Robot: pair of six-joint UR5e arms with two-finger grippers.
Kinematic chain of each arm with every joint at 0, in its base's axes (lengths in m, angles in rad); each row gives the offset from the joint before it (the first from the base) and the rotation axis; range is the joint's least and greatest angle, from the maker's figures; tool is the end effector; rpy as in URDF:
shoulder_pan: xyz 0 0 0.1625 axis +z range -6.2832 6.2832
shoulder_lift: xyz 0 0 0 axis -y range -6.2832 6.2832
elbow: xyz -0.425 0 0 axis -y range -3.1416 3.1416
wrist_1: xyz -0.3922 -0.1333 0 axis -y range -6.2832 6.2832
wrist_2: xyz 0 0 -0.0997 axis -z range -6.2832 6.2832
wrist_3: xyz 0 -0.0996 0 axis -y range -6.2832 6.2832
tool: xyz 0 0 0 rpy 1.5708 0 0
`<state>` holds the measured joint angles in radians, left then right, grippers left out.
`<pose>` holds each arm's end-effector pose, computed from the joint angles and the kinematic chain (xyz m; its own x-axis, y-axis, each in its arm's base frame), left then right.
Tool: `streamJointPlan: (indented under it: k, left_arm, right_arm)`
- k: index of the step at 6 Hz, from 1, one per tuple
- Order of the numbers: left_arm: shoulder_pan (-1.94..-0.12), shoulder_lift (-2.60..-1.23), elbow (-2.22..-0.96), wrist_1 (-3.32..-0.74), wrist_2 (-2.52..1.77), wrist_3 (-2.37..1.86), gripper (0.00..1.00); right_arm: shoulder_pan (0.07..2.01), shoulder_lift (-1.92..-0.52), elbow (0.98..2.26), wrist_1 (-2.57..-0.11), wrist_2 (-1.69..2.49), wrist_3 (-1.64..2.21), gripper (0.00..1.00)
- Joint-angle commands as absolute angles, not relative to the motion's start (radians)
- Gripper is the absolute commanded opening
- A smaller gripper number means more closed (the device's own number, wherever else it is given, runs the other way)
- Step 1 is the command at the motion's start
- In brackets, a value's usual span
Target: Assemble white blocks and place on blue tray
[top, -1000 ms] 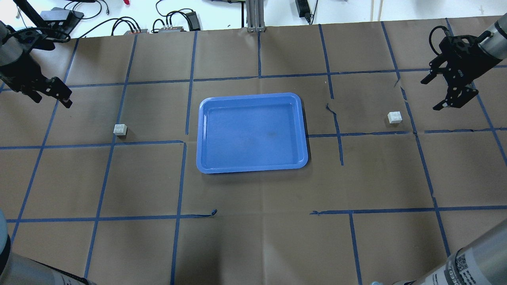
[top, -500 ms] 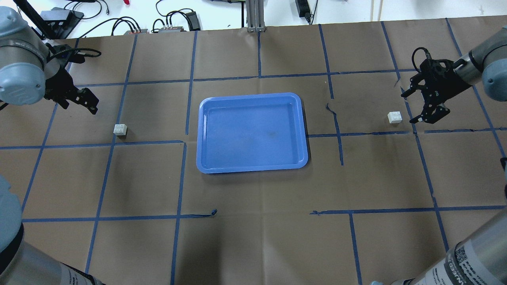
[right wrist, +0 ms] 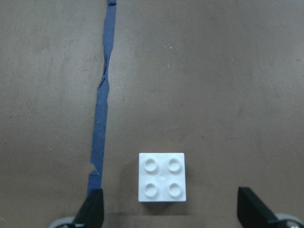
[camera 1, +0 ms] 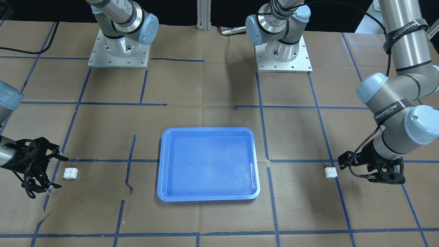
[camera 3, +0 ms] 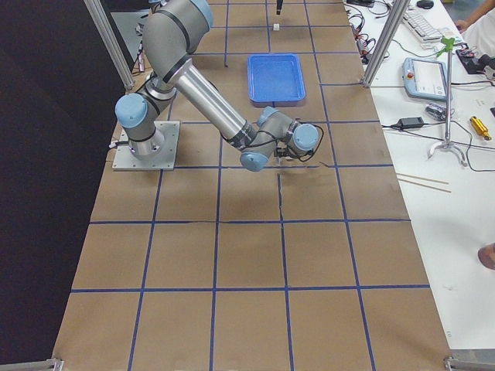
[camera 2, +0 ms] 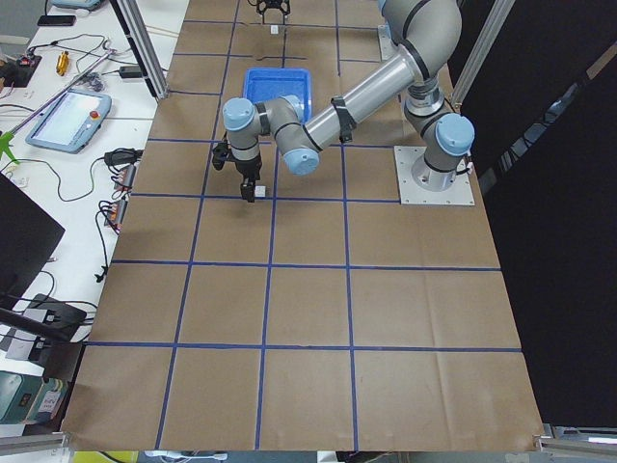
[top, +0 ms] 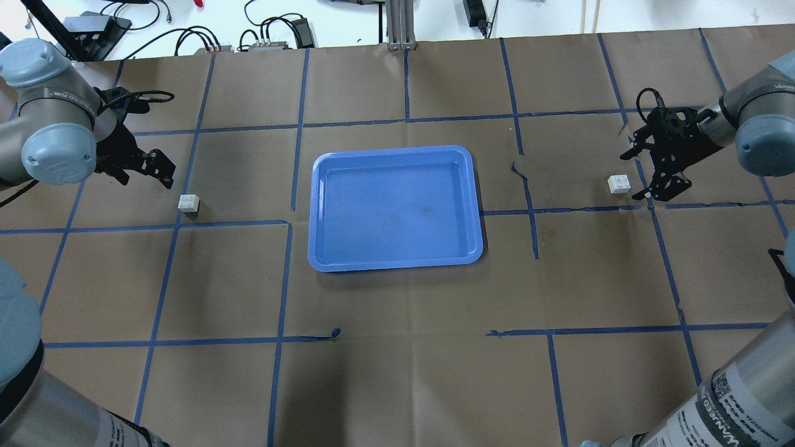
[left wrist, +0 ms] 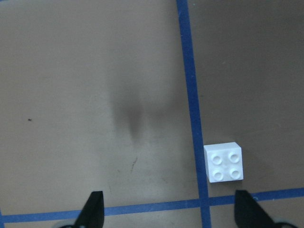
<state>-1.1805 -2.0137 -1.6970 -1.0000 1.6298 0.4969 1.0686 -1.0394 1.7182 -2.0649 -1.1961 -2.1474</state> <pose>0.1151 -0.6148 0.2359 -0.9929 0.1069 -0.0526 0.1056 0.9941 0.0266 -0.1408 -0.6090 0.1732 0.0304 -0.9986 0.0422 -0.9147 -0.0448 -0.4017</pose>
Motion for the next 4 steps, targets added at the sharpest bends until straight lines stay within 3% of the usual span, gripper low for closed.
streamJointPlan:
  k: [1,4]
  left_arm:
    - [-1.206,-2.042,-1.7,-0.985,1.628,0.486,0.95]
    - [-1.207,-2.085,-1.704,-0.962,1.603,0.492,0.94]
  right_arm:
    - [1.068,-1.042,1.732,-2.08,-1.201,-2.149,1.0]
    - [1.069,-1.042,1.733,-2.065,-1.2,-2.149,1.0]
